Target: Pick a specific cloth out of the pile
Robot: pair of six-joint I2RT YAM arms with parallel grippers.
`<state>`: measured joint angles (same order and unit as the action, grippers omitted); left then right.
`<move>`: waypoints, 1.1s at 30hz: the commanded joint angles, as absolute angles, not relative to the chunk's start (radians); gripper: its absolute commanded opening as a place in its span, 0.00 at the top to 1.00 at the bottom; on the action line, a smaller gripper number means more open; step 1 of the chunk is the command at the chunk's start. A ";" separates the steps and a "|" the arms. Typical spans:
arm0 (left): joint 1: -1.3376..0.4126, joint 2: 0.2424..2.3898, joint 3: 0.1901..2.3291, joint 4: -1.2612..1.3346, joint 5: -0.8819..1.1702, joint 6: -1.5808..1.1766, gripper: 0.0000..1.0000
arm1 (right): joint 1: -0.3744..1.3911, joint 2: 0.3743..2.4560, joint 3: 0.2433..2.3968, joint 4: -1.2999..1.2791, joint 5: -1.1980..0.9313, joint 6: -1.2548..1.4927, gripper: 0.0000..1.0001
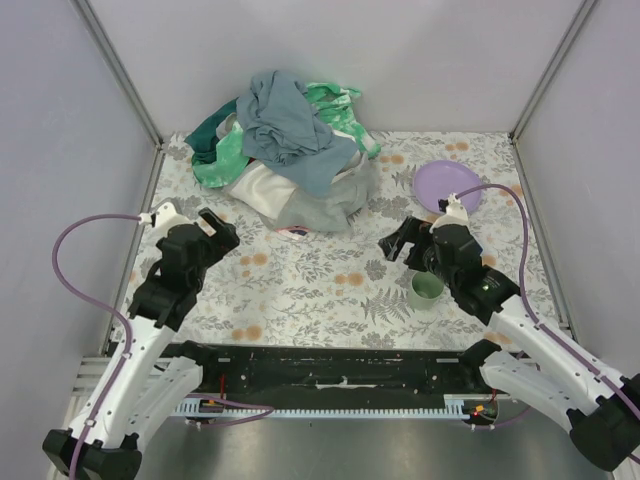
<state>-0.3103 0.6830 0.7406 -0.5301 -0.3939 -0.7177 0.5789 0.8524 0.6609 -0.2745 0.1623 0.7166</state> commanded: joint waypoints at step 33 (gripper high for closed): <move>-0.295 0.839 0.765 -0.554 -0.575 -0.759 0.03 | 0.996 1.759 1.472 -0.304 0.273 -0.923 0.02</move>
<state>-0.3088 0.8444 0.7525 -0.5415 -0.4488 -0.7189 0.9962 1.6043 1.3422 -0.2863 0.2775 -0.5716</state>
